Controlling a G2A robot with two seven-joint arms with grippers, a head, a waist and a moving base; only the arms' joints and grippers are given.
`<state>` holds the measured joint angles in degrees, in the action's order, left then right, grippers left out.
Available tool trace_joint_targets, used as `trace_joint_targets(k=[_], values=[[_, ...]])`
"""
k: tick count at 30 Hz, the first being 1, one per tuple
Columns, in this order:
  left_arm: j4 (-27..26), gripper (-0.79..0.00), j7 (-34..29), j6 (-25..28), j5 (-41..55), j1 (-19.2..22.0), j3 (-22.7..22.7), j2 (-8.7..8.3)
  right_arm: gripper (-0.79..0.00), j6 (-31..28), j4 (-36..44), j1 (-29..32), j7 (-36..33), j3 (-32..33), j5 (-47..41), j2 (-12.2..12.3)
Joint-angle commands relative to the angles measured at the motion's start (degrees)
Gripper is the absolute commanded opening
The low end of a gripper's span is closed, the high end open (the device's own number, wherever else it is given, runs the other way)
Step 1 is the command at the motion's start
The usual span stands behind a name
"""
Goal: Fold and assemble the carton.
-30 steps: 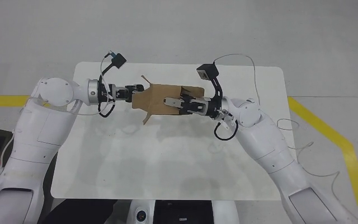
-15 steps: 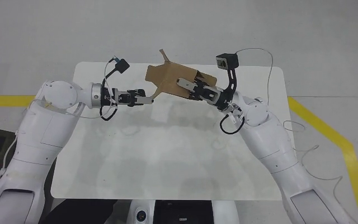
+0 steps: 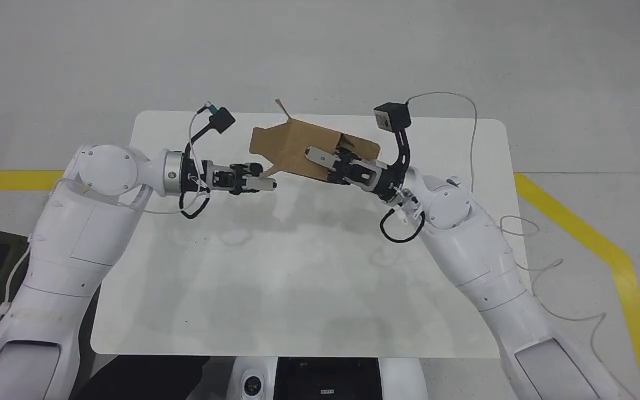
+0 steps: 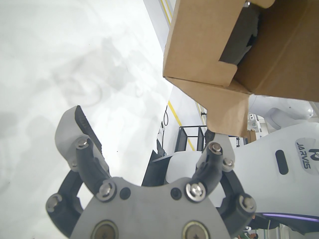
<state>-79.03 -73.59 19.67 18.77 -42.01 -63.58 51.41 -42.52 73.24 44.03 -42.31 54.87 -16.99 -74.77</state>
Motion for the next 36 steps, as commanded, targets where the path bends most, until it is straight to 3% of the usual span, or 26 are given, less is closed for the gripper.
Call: trace_joint_targets(k=[1, 10, 25, 36], values=[[0.4, 0.0, 0.1, -0.2, 0.3, 0.2, -0.2, -0.01, -0.785, 0.3, 0.0, 0.0, -1.5, -0.1, -0.6, 0.0], [0.3, 0.0, 0.2, -0.3, 0.3, 0.0, -0.1, 0.03, -0.785, 1.8, 0.0, -0.9, -8.9, -1.3, -4.9, 0.0], [-0.9, 0.0, -0.4, -0.2, 0.5, -0.7, -0.5, -0.11, -0.785, 1.6, -0.9, -1.4, -9.9, -1.4, -5.4, -0.4], [6.5, 0.0, 2.5, -1.6, 2.3, 2.3, -3.1, -0.17, -0.785, 4.9, -2.2, -1.3, -15.9, -2.2, -7.7, -0.3]])
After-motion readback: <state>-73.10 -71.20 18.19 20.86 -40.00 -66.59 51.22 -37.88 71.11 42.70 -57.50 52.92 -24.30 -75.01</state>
